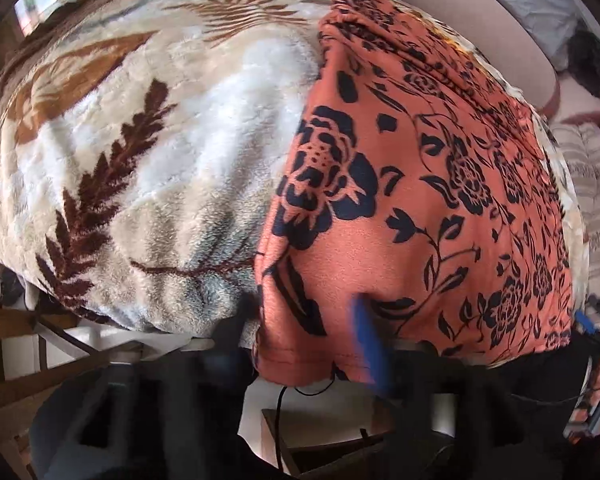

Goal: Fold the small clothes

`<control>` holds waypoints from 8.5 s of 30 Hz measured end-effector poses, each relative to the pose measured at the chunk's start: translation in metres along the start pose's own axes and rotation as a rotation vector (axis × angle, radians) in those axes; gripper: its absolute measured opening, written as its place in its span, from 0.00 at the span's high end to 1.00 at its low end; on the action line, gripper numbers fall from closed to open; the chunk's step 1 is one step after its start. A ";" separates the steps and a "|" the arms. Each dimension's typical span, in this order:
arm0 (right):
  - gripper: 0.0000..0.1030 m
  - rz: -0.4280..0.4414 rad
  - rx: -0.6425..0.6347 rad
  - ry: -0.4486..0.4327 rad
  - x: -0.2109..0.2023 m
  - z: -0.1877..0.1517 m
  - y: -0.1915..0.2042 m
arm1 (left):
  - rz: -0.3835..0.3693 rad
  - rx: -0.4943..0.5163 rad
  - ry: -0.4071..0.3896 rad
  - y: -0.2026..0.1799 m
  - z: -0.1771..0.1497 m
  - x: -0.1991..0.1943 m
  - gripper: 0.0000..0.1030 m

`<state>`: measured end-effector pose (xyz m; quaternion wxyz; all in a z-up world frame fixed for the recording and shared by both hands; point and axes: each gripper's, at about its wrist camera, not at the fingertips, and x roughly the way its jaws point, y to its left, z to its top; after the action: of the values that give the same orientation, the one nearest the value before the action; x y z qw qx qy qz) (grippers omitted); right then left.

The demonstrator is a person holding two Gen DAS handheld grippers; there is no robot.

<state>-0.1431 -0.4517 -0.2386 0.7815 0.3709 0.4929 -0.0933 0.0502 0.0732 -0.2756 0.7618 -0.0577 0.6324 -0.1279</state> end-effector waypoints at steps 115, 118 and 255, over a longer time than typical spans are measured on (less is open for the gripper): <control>0.72 0.543 0.410 -0.179 0.193 0.354 0.001 | -0.472 -0.240 -0.198 -0.021 0.391 0.073 0.79; 0.11 0.543 0.460 -0.339 0.156 0.345 -0.015 | -0.455 -0.313 -0.335 -0.005 0.380 0.044 0.42; 0.34 0.460 0.180 -0.073 0.149 0.154 0.050 | 0.308 0.113 -0.386 -0.117 0.180 0.036 0.22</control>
<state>0.0644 -0.4875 -0.3027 0.7633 0.5378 0.3568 0.0304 0.2178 -0.0622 -0.2459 0.8810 0.0584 0.4683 -0.0322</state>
